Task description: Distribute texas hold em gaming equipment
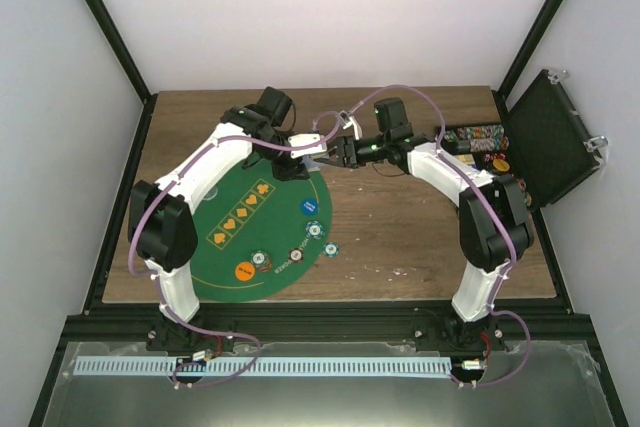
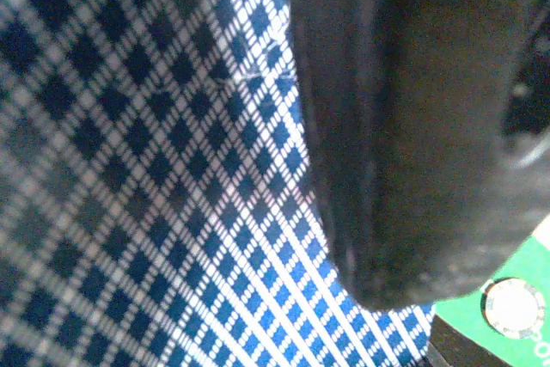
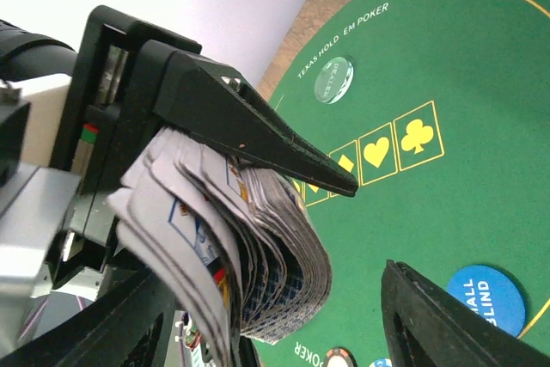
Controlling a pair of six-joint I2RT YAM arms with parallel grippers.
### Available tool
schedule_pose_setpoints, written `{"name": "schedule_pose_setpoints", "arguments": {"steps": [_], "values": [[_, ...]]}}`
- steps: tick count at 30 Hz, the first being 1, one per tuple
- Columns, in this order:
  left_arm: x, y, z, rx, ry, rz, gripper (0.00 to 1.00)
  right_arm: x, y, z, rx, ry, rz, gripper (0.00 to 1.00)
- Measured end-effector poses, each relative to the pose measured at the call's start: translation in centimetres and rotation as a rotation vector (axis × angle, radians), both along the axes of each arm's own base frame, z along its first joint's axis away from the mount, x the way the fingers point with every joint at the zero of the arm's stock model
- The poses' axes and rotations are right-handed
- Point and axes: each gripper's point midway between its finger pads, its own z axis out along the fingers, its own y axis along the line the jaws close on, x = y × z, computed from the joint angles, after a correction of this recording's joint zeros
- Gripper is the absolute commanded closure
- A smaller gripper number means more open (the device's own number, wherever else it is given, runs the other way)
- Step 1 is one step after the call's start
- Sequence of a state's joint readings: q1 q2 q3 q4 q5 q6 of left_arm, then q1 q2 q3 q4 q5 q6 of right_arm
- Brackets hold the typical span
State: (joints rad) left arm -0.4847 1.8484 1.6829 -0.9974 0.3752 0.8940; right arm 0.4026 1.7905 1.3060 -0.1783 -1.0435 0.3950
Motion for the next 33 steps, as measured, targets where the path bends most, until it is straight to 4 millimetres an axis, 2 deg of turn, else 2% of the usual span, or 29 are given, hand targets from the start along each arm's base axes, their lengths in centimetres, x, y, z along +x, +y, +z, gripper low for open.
{"name": "schedule_pose_setpoints", "arguments": {"steps": [6, 16, 21, 25, 30, 33], "values": [[0.0, 0.2, -0.1, 0.002, 0.004, 0.004, 0.51, 0.0, -0.3, 0.4, 0.0, -0.013, -0.005, 0.37], [0.0, 0.3, -0.3, 0.01, 0.008, 0.007, 0.5, -0.1, -1.0, 2.0, -0.003, -0.062, -0.024, 0.7], [-0.2, 0.5, -0.6, 0.02, 0.017, 0.009, 0.5, -0.2, -1.0, 2.3, 0.004, -0.072, -0.019, 0.83], [-0.2, 0.6, -0.6, 0.022, 0.018, 0.01, 0.5, -0.2, -1.0, 2.3, 0.005, -0.069, -0.021, 0.87], [-0.3, 0.6, -0.6, 0.022, 0.019, 0.01, 0.5, -0.2, -1.0, 2.2, 0.003, -0.068, -0.023, 0.99], [-0.3, 0.6, -0.6, 0.023, 0.022, 0.011, 0.51, -0.1, -1.0, 2.1, -0.002, -0.07, -0.024, 0.99]]}}
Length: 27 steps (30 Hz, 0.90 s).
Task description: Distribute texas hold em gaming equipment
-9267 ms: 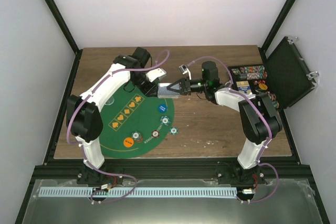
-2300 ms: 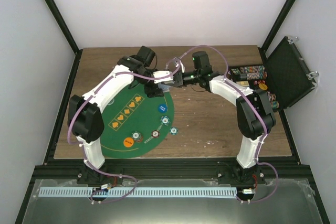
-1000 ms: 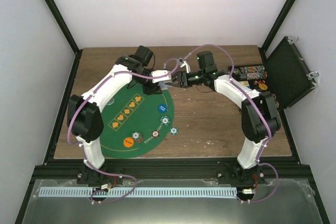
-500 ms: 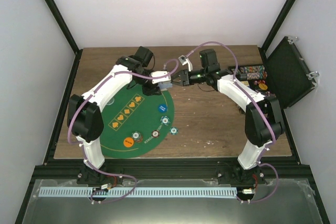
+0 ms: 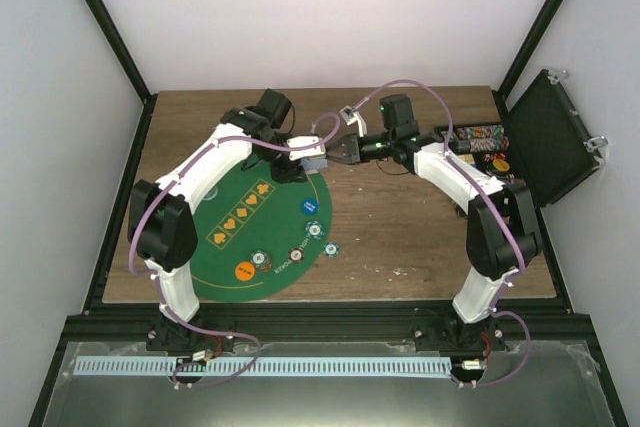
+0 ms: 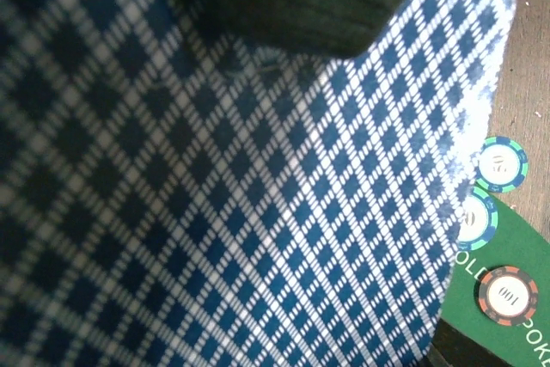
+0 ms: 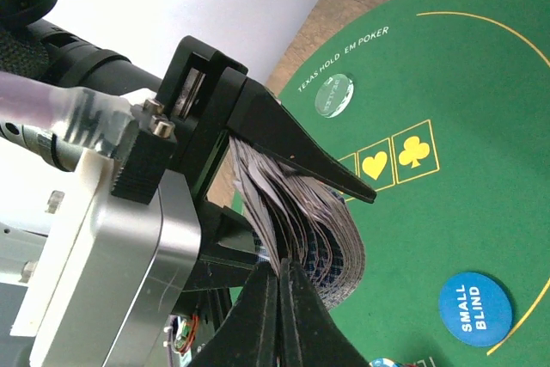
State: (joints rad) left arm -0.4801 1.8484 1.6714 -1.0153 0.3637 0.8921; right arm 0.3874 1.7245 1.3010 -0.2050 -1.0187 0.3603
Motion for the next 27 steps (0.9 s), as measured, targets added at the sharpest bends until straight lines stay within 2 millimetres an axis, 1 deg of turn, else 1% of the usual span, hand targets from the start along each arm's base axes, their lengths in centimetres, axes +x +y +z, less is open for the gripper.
{"name": "schedule_pose_setpoints", "arguments": {"steps": [9, 13, 16, 19, 27], "values": [[-0.2, 0.2, -0.5, -0.001, 0.016, 0.003, 0.51, -0.1, -0.4, -0.1, -0.021, -0.004, -0.013, 0.99], [0.0, 0.7, -0.8, 0.004, 0.022, 0.015, 0.51, 0.1, -1.0, 0.1, -0.027, -0.01, -0.026, 0.94], [0.1, 1.1, -1.0, 0.009, 0.029, 0.026, 0.51, 0.3, -1.3, 0.2, -0.028, -0.011, -0.034, 0.93], [0.2, 1.3, -1.0, 0.009, 0.03, 0.03, 0.51, 0.3, -1.4, 0.2, -0.026, -0.011, -0.034, 0.92], [0.0, 1.1, -1.0, -0.001, 0.036, 0.03, 0.5, -0.2, -1.2, 0.1, -0.009, 0.001, -0.013, 0.85]]}}
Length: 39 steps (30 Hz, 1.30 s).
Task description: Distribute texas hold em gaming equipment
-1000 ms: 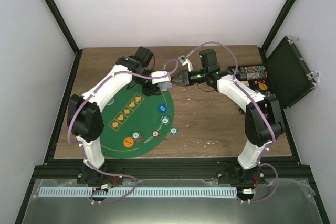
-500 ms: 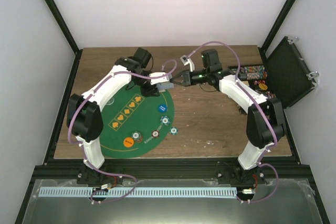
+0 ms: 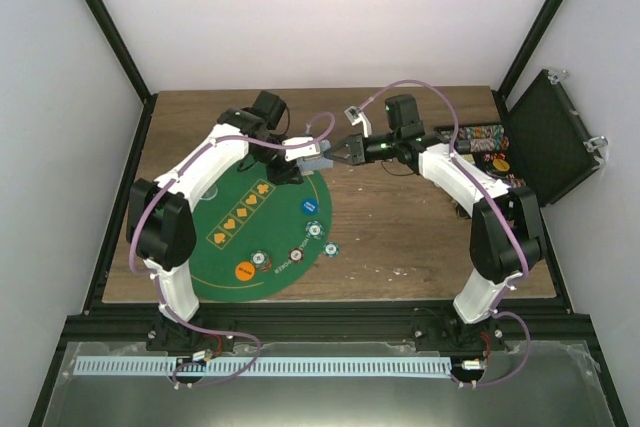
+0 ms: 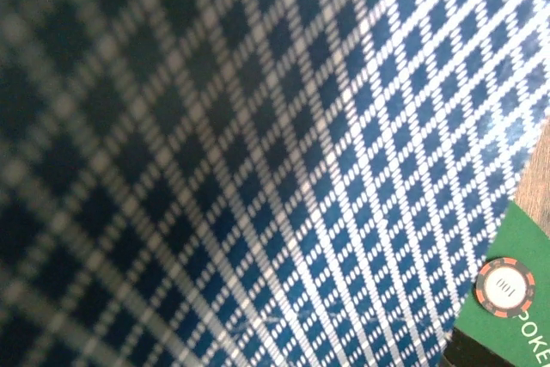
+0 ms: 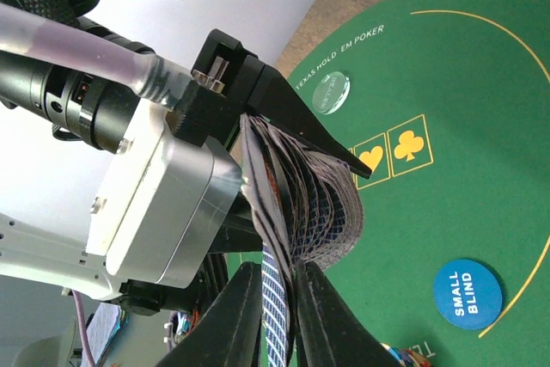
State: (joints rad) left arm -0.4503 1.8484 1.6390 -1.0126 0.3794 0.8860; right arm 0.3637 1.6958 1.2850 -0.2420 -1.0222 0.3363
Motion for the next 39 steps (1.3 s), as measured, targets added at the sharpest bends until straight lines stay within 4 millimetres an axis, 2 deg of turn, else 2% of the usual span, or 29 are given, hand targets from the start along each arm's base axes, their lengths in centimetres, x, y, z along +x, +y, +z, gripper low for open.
{"name": "schedule_pose_setpoints", "arguments": {"steps": [10, 11, 15, 19, 28, 35, 39], "values": [[-0.2, -0.1, 0.1, -0.008, 0.016, 0.006, 0.49, 0.3, 0.3, -0.1, -0.013, -0.007, -0.022, 0.72], [-0.2, -0.1, 0.1, -0.008, 0.016, 0.006, 0.49, 0.5, 0.3, -0.2, -0.019, -0.009, -0.031, 0.72], [-0.3, -0.1, 0.1, -0.011, 0.019, 0.005, 0.49, 0.7, 0.2, -0.3, -0.027, -0.009, -0.045, 0.87], [-0.3, -0.2, 0.4, -0.018, 0.019, 0.005, 0.49, 0.6, 0.5, -0.4, -0.025, -0.011, -0.037, 0.94], [-0.4, -0.2, 0.5, -0.019, 0.025, 0.005, 0.48, 0.5, 1.5, -1.1, -0.023, 0.005, -0.012, 0.96], [-0.3, -0.3, 0.7, -0.021, 0.02, 0.005, 0.48, 0.4, 2.4, -0.5, -0.014, -0.018, 0.016, 0.91], [-0.2, -0.3, 0.9, -0.025, 0.015, 0.004, 0.51, 0.3, 2.9, -0.5, -0.012, -0.017, 0.031, 0.8]]}}
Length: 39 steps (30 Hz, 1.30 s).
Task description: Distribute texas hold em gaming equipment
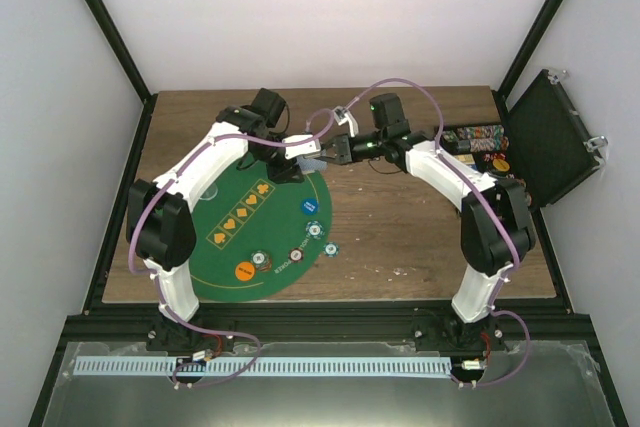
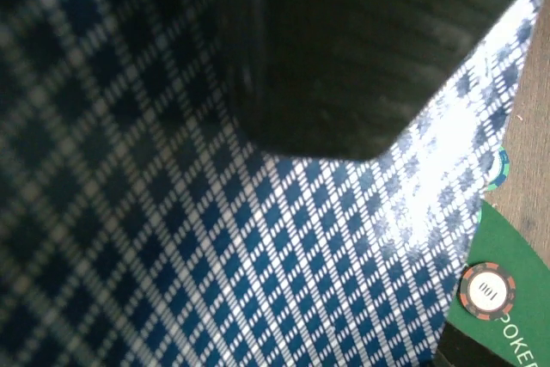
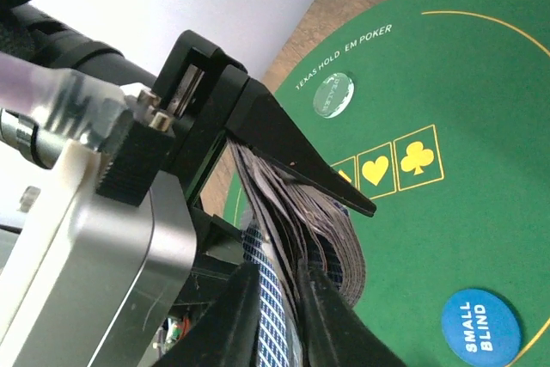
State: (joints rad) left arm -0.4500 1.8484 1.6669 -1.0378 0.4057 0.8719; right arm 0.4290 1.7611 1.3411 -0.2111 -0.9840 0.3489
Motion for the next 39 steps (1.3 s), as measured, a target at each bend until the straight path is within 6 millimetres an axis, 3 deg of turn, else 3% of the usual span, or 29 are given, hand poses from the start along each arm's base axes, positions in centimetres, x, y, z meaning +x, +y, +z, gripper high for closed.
{"name": "schedule_pose_setpoints", "arguments": {"steps": [9, 16, 27, 39], "values": [[0.1, 0.0, 0.0, -0.002, -0.004, -0.001, 0.53, 0.9, -0.3, -1.2, -0.065, -0.004, -0.061, 0.62], [0.1, 0.0, 0.0, -0.001, -0.005, -0.001, 0.55, 1.4, -0.7, -1.8, -0.105, -0.014, -0.1, 0.62], [0.1, 0.0, 0.0, -0.001, -0.005, -0.002, 0.55, 1.6, -1.7, -1.0, -0.153, -0.06, -0.154, 0.62], [0.1, 0.0, 0.0, 0.0, -0.005, -0.002, 0.55, 1.3, -1.7, -0.9, -0.155, -0.072, -0.14, 0.78]]}}
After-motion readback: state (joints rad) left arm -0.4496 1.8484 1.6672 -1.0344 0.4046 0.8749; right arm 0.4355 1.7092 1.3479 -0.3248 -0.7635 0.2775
